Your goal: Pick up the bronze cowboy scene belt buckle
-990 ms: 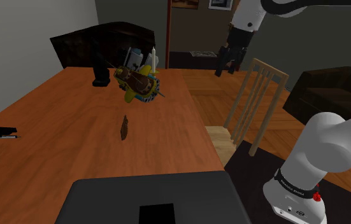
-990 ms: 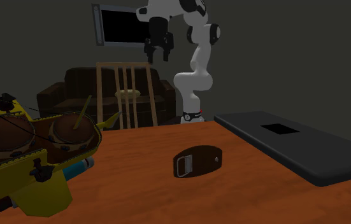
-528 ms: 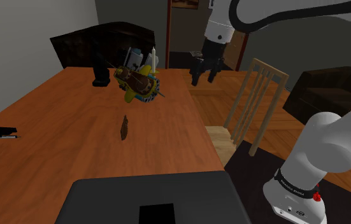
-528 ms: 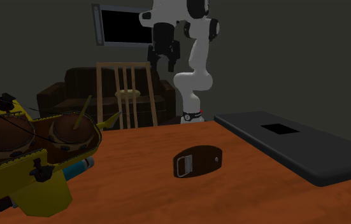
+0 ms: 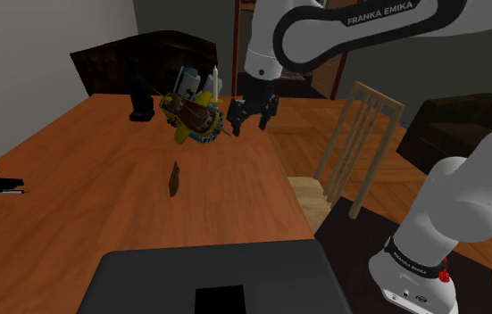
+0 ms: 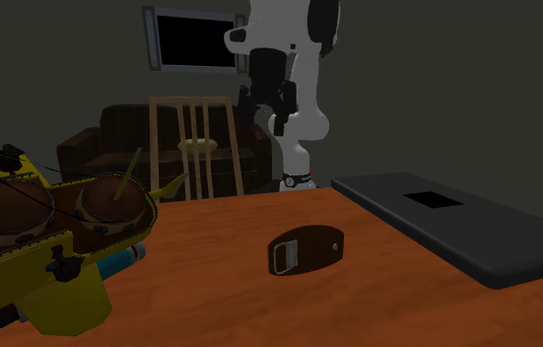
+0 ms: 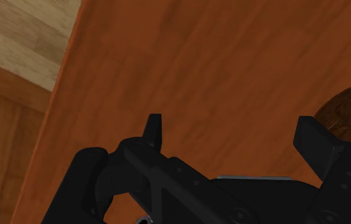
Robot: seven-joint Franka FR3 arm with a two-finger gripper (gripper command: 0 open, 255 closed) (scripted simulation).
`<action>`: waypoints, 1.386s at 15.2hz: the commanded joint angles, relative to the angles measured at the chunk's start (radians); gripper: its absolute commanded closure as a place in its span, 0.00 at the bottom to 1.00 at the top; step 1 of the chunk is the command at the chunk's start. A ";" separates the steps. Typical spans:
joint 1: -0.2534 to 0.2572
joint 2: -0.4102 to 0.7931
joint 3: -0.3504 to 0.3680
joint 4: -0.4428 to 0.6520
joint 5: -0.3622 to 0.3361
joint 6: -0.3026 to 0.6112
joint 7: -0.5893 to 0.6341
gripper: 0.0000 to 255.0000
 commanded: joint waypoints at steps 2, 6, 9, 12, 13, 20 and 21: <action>0.003 0.117 0.044 0.074 -0.042 0.035 0.085 0.00; 0.018 0.273 0.085 0.188 -0.118 0.058 0.196 0.00; 0.043 0.396 0.101 0.290 -0.183 0.059 0.276 0.00; 0.080 0.522 0.103 0.409 -0.246 0.046 0.348 0.00; 0.094 0.565 0.102 0.452 -0.265 0.039 0.369 0.00; 0.160 0.750 0.080 0.622 -0.337 0.030 0.442 0.00; 0.160 0.754 0.079 0.615 -0.340 0.041 0.445 0.00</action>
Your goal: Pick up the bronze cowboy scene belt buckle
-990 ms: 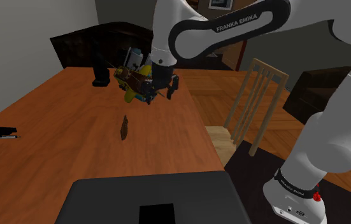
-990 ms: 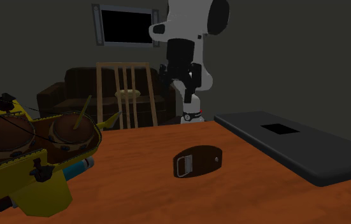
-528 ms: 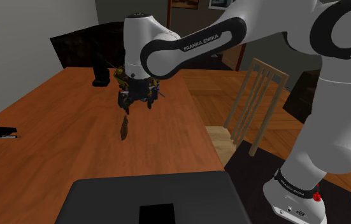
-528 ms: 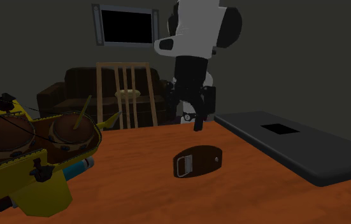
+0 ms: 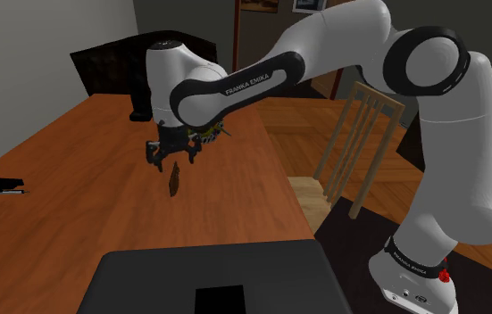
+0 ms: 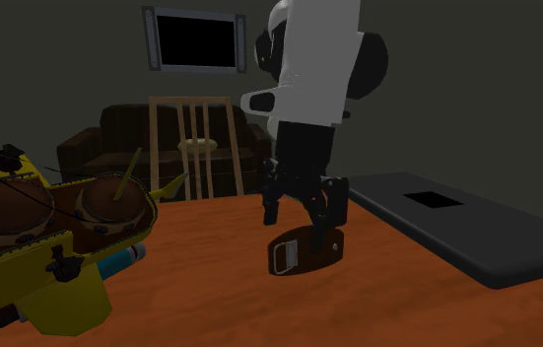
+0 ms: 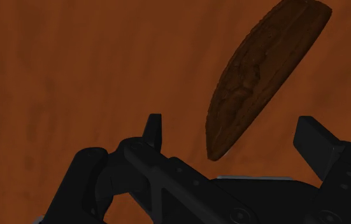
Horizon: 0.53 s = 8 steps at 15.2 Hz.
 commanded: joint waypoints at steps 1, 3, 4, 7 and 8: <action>0.003 0.013 -0.003 -0.007 -0.007 0.019 0.007 0.00; 0.004 0.022 -0.006 -0.020 -0.012 0.040 0.013 0.00; 0.004 0.025 -0.007 -0.023 -0.014 0.046 0.015 0.00; 0.004 0.026 -0.007 -0.022 -0.014 0.046 0.014 1.00; 0.004 0.027 -0.007 -0.021 -0.014 0.045 0.014 1.00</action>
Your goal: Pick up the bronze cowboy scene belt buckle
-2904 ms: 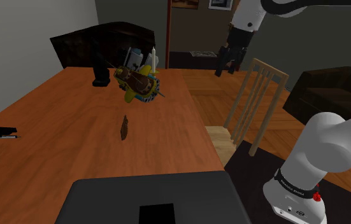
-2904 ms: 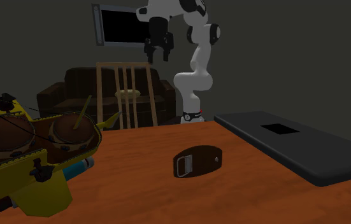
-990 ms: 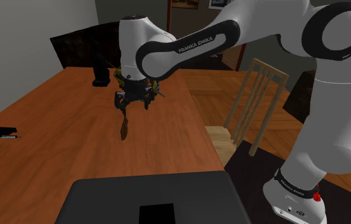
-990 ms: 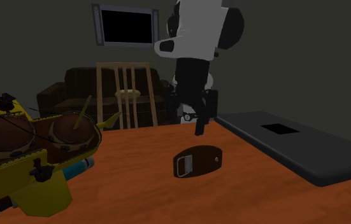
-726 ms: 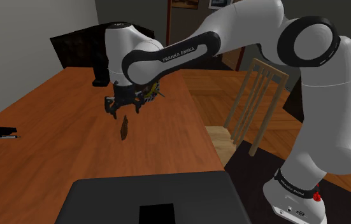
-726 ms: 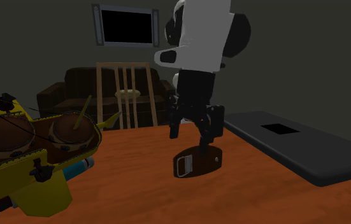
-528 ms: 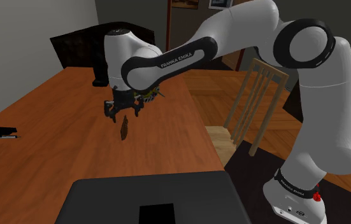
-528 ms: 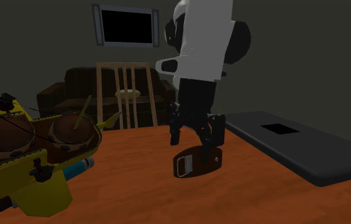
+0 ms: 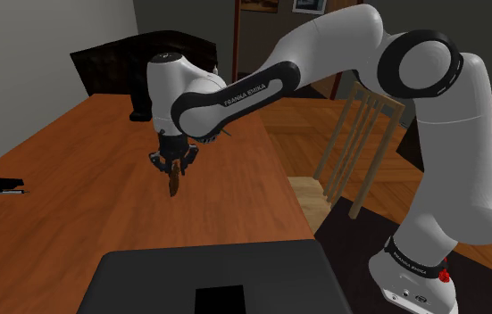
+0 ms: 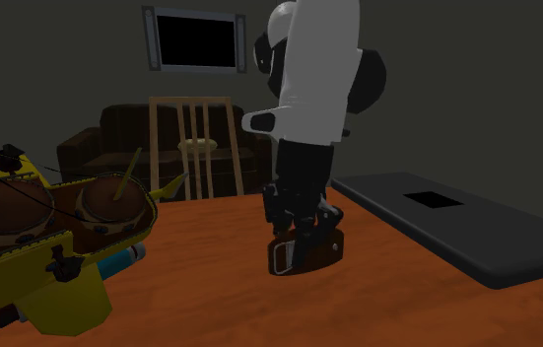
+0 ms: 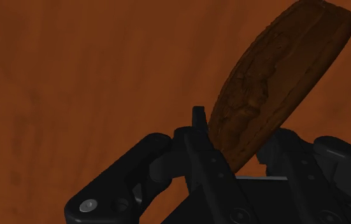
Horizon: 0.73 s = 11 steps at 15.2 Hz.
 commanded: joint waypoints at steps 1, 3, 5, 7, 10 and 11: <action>0.000 0.001 0.000 0.000 0.000 0.000 0.000 1.00; 0.000 0.000 0.000 0.000 0.000 0.000 0.000 1.00; 0.000 0.001 0.000 0.001 0.000 0.000 0.000 1.00; 0.000 0.000 0.000 0.001 0.000 0.000 0.000 1.00; -0.001 -0.011 0.003 0.010 0.006 -0.020 -0.005 1.00; -0.001 -0.015 0.004 0.017 0.008 -0.031 -0.008 1.00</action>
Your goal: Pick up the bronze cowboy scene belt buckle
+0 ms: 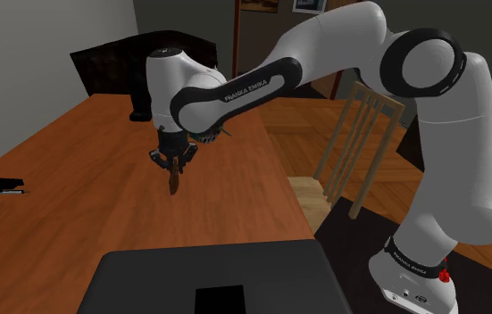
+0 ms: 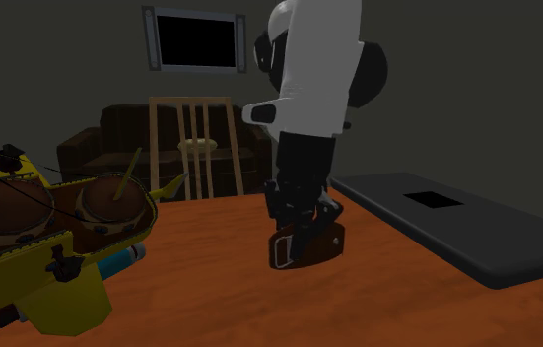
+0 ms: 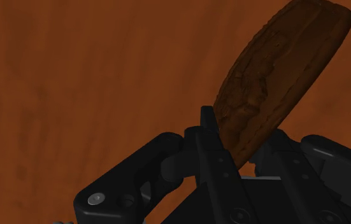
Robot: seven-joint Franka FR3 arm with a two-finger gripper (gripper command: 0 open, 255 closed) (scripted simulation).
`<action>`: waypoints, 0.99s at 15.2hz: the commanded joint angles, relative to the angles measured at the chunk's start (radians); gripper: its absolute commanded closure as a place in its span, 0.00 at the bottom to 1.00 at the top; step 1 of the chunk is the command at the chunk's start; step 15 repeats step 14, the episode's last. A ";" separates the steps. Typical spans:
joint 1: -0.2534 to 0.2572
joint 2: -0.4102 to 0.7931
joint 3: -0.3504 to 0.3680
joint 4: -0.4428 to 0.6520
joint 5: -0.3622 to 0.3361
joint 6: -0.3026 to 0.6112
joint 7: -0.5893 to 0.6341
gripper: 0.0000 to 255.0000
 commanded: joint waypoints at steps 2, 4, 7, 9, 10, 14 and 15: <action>-0.001 -0.012 0.004 0.022 0.008 -0.033 -0.010 1.00; -0.002 -0.020 0.006 0.037 0.013 -0.056 -0.015 1.00; -0.001 -0.031 0.009 0.062 0.020 -0.090 -0.023 1.00; -0.001 -0.037 0.011 0.080 0.024 -0.113 -0.028 1.00; -0.001 -0.039 0.012 0.090 0.026 -0.125 -0.030 1.00; 0.000 -0.044 0.014 0.111 0.030 -0.151 -0.035 1.00; 0.000 -0.044 0.014 0.111 0.030 -0.151 -0.035 1.00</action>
